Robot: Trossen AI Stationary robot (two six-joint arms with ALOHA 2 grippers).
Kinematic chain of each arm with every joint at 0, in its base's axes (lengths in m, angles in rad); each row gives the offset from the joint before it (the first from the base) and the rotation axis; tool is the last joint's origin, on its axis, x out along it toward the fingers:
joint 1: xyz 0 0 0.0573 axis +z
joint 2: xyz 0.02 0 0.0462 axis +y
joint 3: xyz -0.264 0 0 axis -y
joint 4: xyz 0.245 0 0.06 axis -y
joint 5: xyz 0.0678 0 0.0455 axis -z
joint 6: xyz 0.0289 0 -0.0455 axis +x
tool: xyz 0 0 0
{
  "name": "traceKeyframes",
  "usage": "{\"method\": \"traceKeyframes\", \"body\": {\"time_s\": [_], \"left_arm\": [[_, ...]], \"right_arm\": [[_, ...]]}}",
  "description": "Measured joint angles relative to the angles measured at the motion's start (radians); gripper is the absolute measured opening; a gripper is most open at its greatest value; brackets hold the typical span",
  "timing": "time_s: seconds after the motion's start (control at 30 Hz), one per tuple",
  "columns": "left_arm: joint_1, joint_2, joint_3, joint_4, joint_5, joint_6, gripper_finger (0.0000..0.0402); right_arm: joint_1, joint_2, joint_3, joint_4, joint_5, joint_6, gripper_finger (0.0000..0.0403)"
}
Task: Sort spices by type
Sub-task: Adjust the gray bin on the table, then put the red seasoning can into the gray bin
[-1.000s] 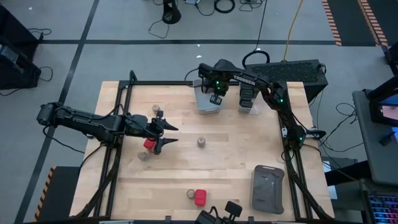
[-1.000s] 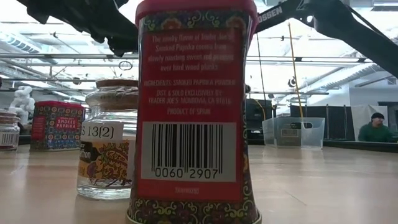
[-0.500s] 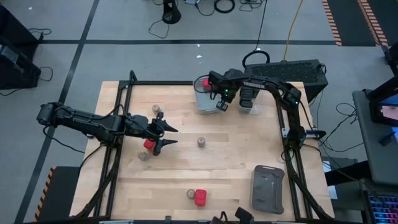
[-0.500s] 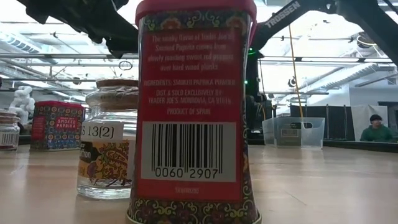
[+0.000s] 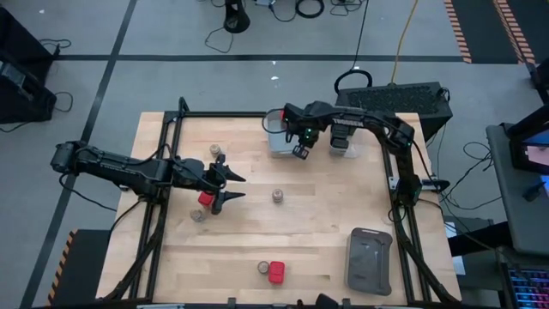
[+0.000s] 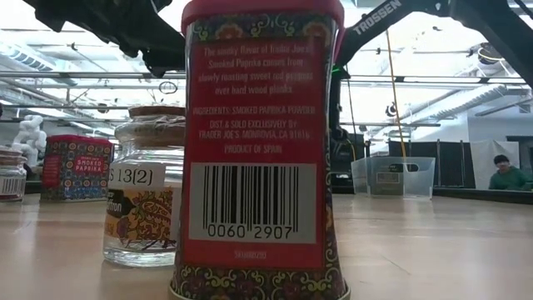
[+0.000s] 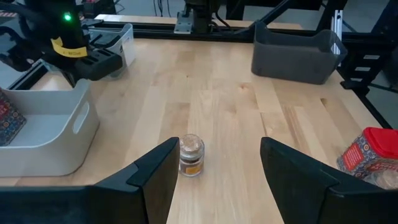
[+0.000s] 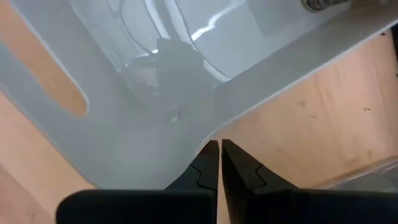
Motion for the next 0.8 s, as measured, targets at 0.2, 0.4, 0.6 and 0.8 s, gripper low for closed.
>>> {"method": "traceKeyframes", "body": {"time_s": [0.2,0.4,0.6,0.8], "left_arm": [[0.000,0.000,0.000,0.000,0.000,0.000,0.0231],[0.000,0.000,0.000,0.000,0.000,0.000,0.0231],[0.000,0.000,0.000,0.000,0.000,0.000,0.0231],[0.000,0.000,0.000,0.000,0.000,0.000,0.0231]], "right_arm": [[0.019,0.000,0.000,0.001,-0.002,0.007,0.0000],[0.026,0.000,0.000,0.012,0.000,0.006,0.0000],[0.032,0.001,0.080,-0.071,0.055,-0.011,0.0000],[0.080,0.001,0.258,-0.277,0.103,0.000,0.0000]]}}
